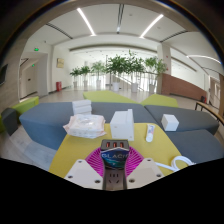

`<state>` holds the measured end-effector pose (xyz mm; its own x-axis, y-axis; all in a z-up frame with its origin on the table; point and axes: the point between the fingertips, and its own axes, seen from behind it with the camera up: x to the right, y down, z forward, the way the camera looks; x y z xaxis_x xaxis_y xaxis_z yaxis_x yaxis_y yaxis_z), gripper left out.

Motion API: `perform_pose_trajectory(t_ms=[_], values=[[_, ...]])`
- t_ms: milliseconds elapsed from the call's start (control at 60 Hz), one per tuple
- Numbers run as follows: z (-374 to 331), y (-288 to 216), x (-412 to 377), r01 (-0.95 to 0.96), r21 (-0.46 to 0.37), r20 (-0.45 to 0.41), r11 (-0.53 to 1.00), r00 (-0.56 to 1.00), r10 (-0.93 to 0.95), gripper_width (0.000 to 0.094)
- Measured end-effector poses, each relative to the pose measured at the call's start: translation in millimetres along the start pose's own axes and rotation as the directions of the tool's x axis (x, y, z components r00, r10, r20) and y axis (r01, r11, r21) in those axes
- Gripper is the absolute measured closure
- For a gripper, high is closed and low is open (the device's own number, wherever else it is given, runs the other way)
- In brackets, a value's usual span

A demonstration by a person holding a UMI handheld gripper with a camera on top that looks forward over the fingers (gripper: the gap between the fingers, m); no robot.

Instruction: Unplug charger

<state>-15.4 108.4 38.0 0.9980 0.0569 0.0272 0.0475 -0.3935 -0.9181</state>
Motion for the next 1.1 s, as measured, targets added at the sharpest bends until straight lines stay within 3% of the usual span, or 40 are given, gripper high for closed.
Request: perform_pose_trajectory(t_ms=[167,283,367,450,567,683,783,900,1100], values=[[-4.9,-10.9,-0.8,0.011,-0.012,0.010,1.000,1.000,-0.011,0.0760],[-47.0,-107.5,12.4,0.032,0.201,-0.023,0.979,0.999,-0.028,0.0761],[-71.5,-156.9,20.7,0.023,0.246,-0.014,0.969,1.000,-0.020,0.0760],[-95.7,-175.4,38.8,0.029,0.262,-0.039,0.965,0.999,-0.020,0.0759],[-98.9,-133.2,80.2,0.040,0.170,-0.077,0.985,0.997,-0.027,0.0755],[-85.7,-26.6,112.9,-0.002,-0.050,-0.095,0.999,0.996,-0.003,0.0742],[-76.0,44.5,121.7,-0.031,-0.170,-0.096,0.985,0.995,0.015,0.0742],[-66.2,87.3,127.7,0.003,-0.228,-0.102,0.974,0.994,-0.027,0.0711],[-60.5,88.2,134.7,0.006,-0.252,-0.116,0.968,0.993,-0.037,0.0533]])
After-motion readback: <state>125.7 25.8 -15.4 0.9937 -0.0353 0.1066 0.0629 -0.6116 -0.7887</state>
